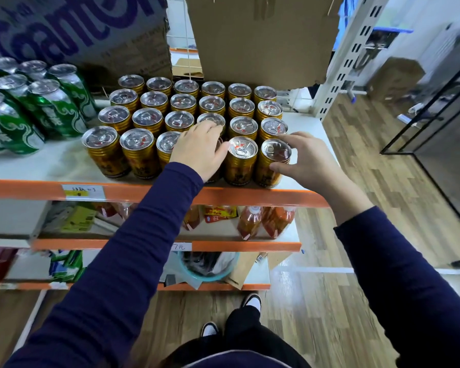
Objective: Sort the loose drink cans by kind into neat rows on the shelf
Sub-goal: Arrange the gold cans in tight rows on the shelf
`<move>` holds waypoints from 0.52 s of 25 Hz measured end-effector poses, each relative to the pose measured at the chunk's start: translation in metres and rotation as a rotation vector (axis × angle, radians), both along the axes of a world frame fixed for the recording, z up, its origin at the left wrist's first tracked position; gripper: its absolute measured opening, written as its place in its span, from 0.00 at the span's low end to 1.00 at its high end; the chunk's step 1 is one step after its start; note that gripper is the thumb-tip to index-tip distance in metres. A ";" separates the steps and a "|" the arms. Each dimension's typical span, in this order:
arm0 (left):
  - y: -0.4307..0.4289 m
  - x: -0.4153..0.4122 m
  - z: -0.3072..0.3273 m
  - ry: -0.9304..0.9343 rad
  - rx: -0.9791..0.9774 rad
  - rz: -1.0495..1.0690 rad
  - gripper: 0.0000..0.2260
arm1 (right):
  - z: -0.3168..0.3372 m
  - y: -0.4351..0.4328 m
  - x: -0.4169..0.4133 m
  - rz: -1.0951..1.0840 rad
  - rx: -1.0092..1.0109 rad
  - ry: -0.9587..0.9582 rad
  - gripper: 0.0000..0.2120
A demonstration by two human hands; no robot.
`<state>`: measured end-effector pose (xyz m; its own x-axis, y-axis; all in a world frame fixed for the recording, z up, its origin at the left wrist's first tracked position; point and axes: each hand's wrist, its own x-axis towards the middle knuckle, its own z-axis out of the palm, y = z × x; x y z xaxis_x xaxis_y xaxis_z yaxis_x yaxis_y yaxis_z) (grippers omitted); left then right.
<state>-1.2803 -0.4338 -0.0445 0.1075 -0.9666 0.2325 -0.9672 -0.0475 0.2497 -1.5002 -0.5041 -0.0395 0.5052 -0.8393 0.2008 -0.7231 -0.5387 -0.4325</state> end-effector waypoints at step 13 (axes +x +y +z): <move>0.010 -0.007 0.008 -0.036 -0.001 0.002 0.20 | 0.003 -0.009 -0.003 -0.151 0.151 -0.261 0.16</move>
